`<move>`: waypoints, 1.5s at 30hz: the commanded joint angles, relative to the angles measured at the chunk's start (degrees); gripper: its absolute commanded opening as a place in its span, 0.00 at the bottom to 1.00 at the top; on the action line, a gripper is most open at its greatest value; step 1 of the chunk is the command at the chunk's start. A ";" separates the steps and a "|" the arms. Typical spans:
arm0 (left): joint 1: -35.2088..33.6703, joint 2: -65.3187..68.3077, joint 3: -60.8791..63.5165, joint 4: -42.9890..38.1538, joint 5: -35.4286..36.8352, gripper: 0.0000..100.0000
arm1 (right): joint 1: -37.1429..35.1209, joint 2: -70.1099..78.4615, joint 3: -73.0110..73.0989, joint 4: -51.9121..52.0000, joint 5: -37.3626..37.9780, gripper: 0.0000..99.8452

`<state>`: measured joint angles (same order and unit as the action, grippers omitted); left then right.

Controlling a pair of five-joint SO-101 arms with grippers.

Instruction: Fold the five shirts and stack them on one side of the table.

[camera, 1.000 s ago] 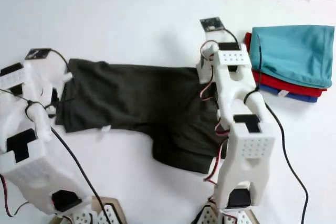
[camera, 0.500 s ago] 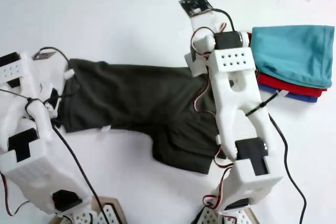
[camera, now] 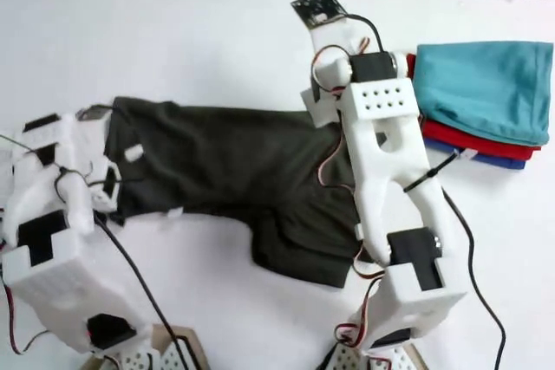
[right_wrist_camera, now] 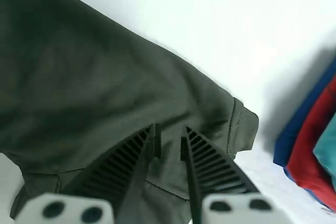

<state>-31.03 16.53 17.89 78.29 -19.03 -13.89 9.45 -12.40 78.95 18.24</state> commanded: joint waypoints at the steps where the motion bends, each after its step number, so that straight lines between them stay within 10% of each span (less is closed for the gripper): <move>1: 0.79 -0.26 0.04 -1.58 0.79 0.11 | -0.31 -3.47 -1.23 0.57 0.26 0.08; 23: 0.97 -2.02 -10.07 8.97 0.44 0.03 | -0.31 -3.74 5.54 -2.15 0.26 0.08; 45: 1.14 -2.02 -1.63 -1.76 4.04 0.17 | -0.31 -3.56 5.63 -2.15 0.26 0.08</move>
<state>-30.59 16.53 18.07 77.41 -16.04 -13.98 9.45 -6.51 77.71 18.24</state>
